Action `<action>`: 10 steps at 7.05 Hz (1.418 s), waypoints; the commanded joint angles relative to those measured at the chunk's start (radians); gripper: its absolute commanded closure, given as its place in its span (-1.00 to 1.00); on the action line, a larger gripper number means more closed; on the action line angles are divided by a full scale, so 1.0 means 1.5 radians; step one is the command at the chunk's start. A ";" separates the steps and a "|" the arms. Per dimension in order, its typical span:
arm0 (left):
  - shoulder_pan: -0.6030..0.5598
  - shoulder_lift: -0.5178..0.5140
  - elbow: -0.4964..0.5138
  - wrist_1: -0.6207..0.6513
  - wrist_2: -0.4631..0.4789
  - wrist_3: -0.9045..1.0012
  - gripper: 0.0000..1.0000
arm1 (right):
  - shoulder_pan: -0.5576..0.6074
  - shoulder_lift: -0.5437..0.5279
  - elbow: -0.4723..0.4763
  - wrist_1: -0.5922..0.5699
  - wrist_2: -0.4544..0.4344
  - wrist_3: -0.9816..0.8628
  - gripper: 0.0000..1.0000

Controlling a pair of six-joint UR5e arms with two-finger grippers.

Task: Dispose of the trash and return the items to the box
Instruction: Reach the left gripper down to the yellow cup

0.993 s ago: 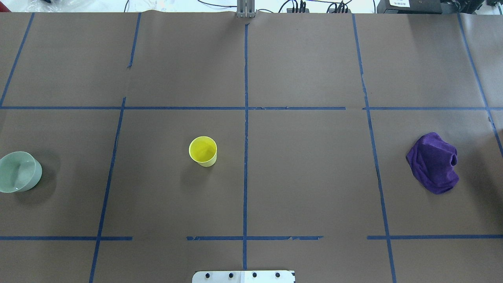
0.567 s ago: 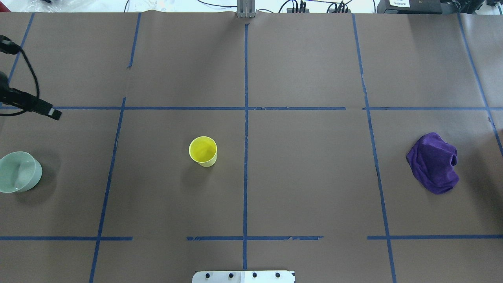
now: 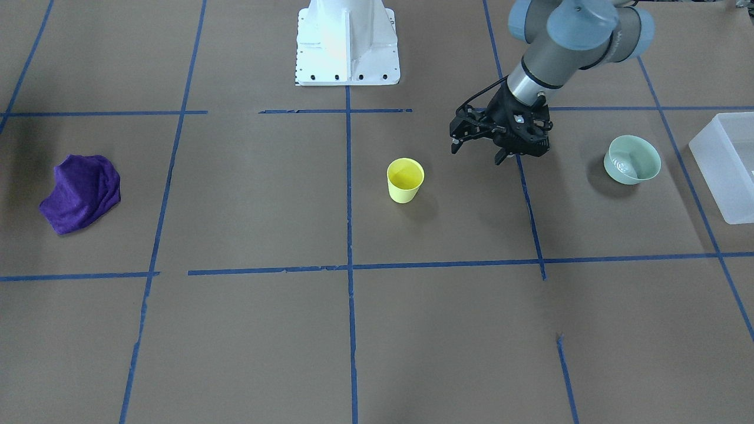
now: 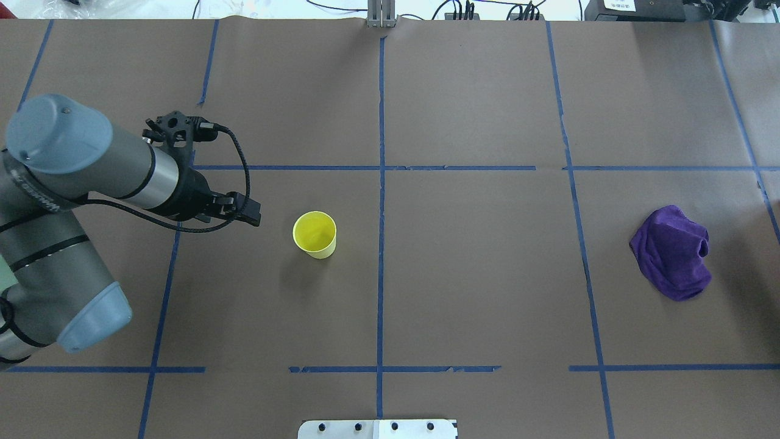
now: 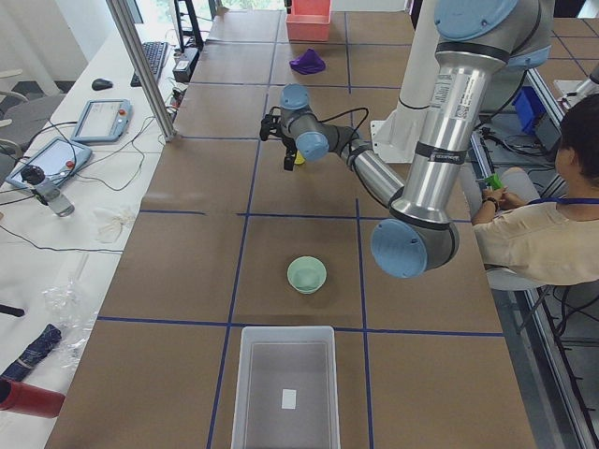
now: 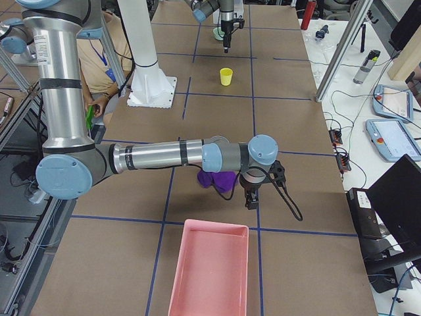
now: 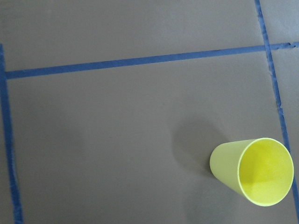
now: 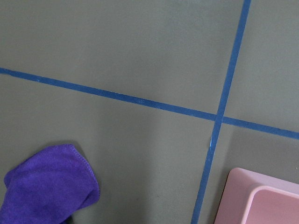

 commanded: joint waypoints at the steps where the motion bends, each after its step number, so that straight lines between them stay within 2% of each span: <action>1: 0.019 -0.048 0.046 0.002 0.019 -0.078 -1.00 | -0.006 0.000 -0.007 0.000 0.001 0.000 -1.00; 2: 0.030 -0.049 0.061 0.004 0.022 -0.096 -0.97 | -0.007 0.000 -0.007 0.000 0.001 0.000 -1.00; 3: 0.056 -0.063 0.065 0.033 0.058 -0.102 -0.97 | -0.007 0.000 -0.007 0.000 0.001 0.000 -1.00; 4: 0.073 -0.110 0.091 0.065 0.100 -0.103 -0.97 | -0.007 0.000 -0.007 0.000 0.001 0.000 -1.00; 6: 0.088 -0.115 0.100 0.079 0.106 -0.102 -0.96 | -0.007 0.000 -0.006 0.001 0.001 0.000 -1.00; 7: 0.090 -0.116 0.101 0.079 0.106 -0.102 -0.78 | -0.007 0.000 -0.006 0.001 0.002 0.000 -1.00; 8: 0.101 -0.118 0.116 0.077 0.108 -0.102 -0.47 | -0.007 -0.001 -0.007 0.000 0.001 0.000 -1.00; 10: 0.112 -0.124 0.132 0.072 0.123 -0.102 0.71 | -0.007 -0.001 -0.007 0.000 0.002 0.000 -1.00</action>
